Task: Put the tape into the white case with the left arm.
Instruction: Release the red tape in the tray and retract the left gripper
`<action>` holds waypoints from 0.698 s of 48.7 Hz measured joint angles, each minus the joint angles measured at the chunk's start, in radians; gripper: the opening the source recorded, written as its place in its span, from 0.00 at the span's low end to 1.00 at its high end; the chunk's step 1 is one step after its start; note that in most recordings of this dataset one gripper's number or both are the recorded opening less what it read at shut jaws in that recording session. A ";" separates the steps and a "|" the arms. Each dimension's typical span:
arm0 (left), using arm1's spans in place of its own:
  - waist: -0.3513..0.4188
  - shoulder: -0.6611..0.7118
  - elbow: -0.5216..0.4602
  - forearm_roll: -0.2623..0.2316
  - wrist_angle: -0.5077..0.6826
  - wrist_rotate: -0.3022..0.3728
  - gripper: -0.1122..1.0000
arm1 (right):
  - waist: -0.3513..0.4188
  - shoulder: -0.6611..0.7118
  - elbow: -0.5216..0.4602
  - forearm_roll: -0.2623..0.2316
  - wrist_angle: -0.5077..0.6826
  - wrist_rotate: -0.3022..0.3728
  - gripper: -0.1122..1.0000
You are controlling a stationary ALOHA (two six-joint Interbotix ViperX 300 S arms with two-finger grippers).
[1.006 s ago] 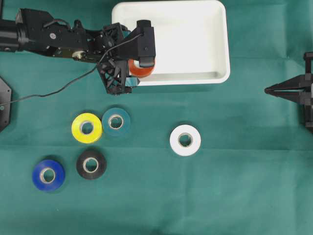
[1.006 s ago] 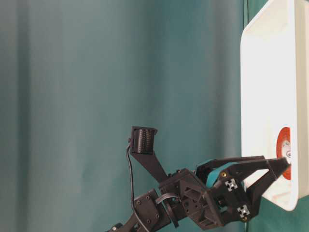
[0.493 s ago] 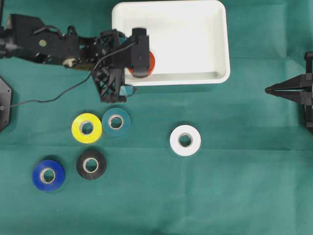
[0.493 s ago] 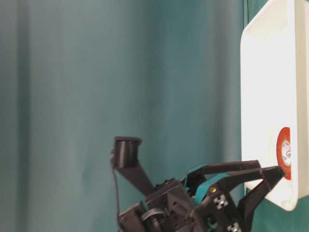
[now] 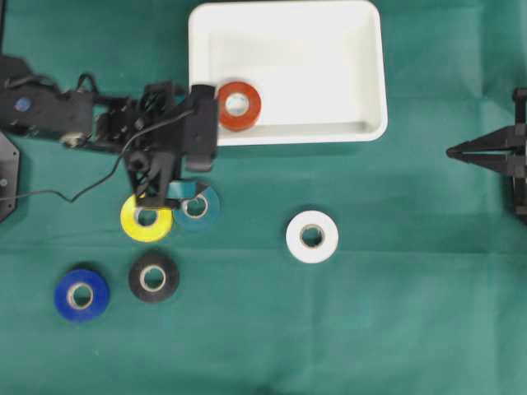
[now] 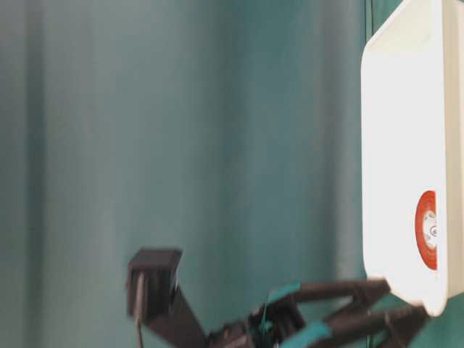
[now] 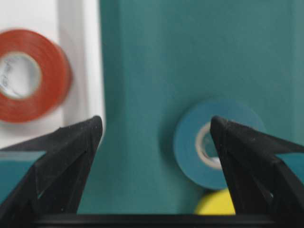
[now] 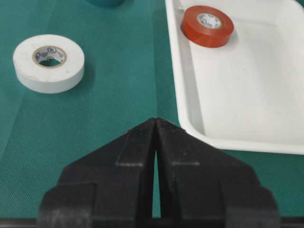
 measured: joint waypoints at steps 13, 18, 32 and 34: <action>-0.026 -0.129 0.129 0.000 -0.002 0.000 0.98 | -0.002 0.000 0.000 0.000 0.000 0.000 0.02; -0.026 -0.178 0.178 0.000 -0.002 -0.002 0.98 | -0.002 0.000 0.000 0.000 0.000 0.000 0.02; -0.031 -0.318 0.290 -0.002 -0.008 -0.002 0.98 | -0.002 0.000 0.000 0.000 0.000 0.000 0.02; -0.037 -0.341 0.302 -0.002 -0.017 -0.002 0.98 | -0.002 0.000 0.000 0.000 0.000 0.000 0.02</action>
